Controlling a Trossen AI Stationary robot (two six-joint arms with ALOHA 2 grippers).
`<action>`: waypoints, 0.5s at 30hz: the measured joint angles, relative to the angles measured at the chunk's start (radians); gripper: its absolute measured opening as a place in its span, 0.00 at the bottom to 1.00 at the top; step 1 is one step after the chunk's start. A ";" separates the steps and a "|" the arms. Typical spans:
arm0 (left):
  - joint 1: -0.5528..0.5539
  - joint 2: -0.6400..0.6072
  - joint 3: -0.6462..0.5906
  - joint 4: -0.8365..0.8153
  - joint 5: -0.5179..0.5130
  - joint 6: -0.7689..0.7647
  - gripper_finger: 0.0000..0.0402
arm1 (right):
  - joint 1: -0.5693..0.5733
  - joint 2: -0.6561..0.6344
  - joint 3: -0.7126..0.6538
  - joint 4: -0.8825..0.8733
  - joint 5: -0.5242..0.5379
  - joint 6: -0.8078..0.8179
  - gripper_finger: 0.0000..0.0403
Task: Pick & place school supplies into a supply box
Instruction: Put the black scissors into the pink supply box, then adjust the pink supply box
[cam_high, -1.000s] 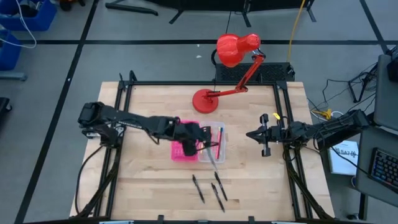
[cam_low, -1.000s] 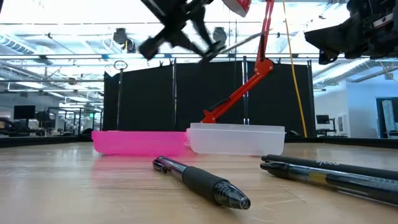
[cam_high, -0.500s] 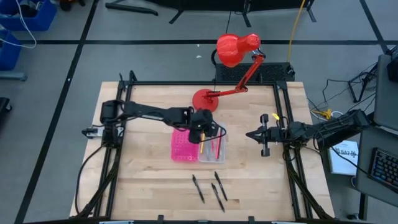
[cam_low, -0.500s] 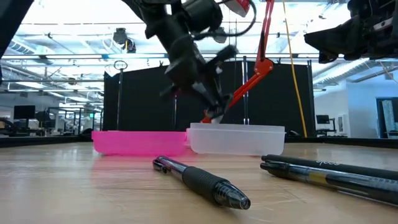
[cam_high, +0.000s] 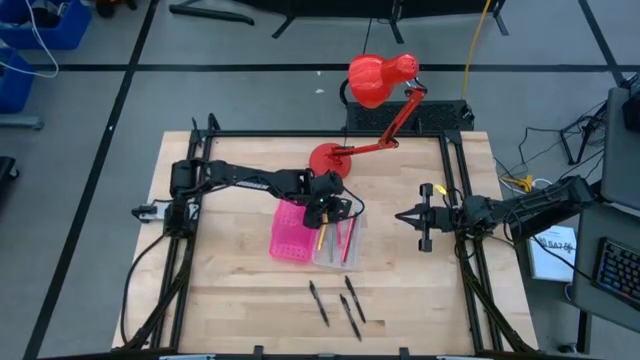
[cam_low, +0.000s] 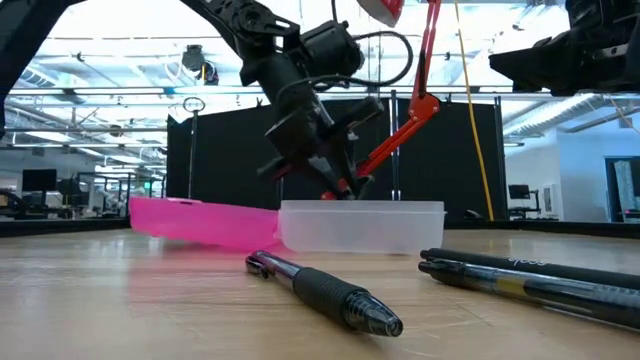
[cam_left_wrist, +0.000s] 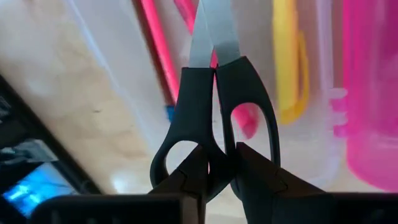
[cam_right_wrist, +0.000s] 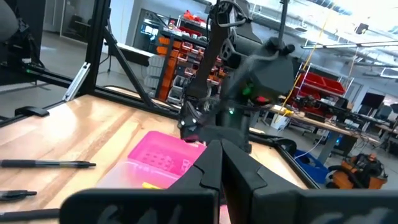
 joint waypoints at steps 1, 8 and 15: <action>0.004 0.001 0.000 -0.003 0.002 -0.007 0.20 | 0.000 0.000 0.000 0.000 0.000 -0.004 0.00; 0.017 -0.001 0.000 0.038 0.036 -0.066 0.47 | 0.000 0.000 0.000 0.000 0.000 -0.006 0.00; 0.005 -0.027 0.000 0.052 0.003 -0.102 0.54 | 0.000 0.000 0.000 0.000 0.000 0.003 0.00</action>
